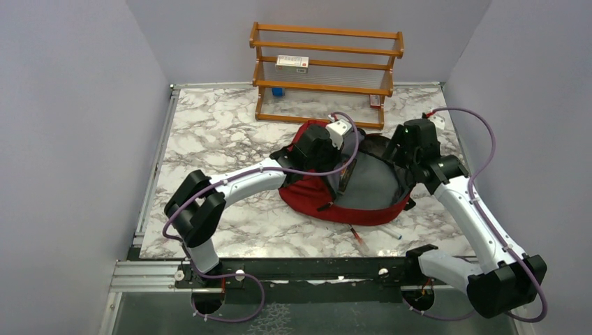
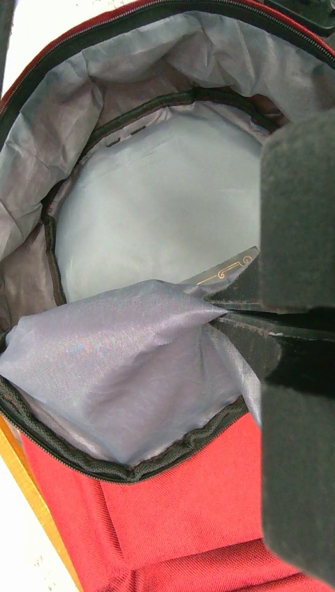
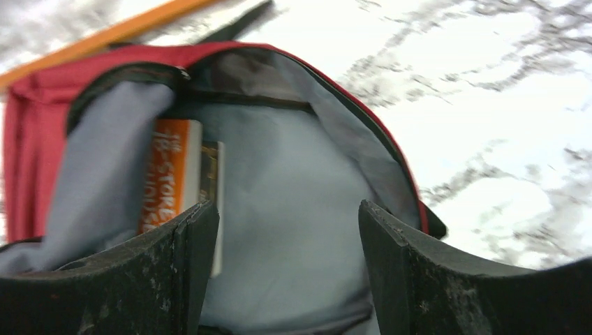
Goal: Pack the student bag
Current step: Adjust the student bag at the center of the board.
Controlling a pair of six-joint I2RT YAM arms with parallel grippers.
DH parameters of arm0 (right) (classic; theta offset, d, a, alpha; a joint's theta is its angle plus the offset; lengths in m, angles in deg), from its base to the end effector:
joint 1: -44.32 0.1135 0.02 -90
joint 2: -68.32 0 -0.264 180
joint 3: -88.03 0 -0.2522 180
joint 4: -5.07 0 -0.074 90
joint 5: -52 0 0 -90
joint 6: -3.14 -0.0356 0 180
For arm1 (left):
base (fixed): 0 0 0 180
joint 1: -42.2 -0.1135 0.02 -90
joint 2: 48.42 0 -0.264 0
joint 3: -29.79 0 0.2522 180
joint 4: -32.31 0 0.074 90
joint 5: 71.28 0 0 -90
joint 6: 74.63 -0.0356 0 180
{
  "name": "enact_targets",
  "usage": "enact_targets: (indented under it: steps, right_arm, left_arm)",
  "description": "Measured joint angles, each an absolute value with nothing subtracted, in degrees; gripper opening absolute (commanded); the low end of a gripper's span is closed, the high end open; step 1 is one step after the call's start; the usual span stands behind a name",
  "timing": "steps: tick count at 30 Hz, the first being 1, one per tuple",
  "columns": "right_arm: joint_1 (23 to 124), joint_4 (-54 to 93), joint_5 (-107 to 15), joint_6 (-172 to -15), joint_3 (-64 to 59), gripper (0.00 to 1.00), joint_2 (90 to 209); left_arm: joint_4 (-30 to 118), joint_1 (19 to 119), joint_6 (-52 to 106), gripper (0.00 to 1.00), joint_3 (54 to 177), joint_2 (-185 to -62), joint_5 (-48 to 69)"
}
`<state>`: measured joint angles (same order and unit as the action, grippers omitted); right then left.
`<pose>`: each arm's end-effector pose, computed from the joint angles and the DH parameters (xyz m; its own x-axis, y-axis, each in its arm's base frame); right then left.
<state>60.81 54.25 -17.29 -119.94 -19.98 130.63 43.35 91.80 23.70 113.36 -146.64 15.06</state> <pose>0.2229 0.0529 0.3214 -0.5132 0.3805 -0.7693 0.3297 0.9150 0.2327 0.2578 -0.3064 0.2635 -0.3935 0.2393 -0.8876 0.7482 0.6445 -0.1579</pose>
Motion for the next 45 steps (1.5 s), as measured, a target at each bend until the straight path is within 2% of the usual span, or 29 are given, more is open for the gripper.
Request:
enact_targets:
  steps: [9, 17, 21, 26, 30, 36, 37, 45]
  right_arm:
    - [60.7, 63.1, -11.9, -118.3, -24.0, 0.81, 125.2]
    - [55.9, 63.0, -15.0, -116.8, -26.6, 0.81, 128.9]
    - [52.8, 61.4, -17.3, -115.2, -29.2, 0.78, 132.1]
    - [49.6, 58.4, -20.9, -113.5, -30.5, 0.6, 136.7]
    - [49.2, 56.2, -23.3, -113.0, -31.0, 0.34, 137.1]
    - [49.2, 54.2, -25.5, -112.7, -31.0, 0.04, 137.1]
    - [49.2, 54.2, -25.6, -112.7, -31.0, 0.01, 137.0]
    - [49.2, 55.2, -25.7, -110.7, -26.6, 0.0, 133.3]
  left_arm:
    - [47.1, 93.3, 23.2, 0.0, 117.4, -148.2, 15.5]
    - [49.5, 95.4, 23.5, 0.0, 118.1, -148.2, 17.4]
    - [49.6, 95.4, 23.9, 0.0, 118.0, -148.2, 17.9]
    - [49.6, 95.4, 24.4, 0.0, 117.9, -148.2, 18.0]
    - [49.7, 95.5, 24.6, 0.0, 118.0, -148.3, 18.7]
    - [52.1, 95.5, 24.8, 0.0, 121.5, -150.6, 19.5]
    - [52.4, 95.5, 24.8, 0.0, 122.0, -150.9, 19.6]
    - [58.6, 95.4, 24.8, 0.0, 129.4, -152.1, 21.0]
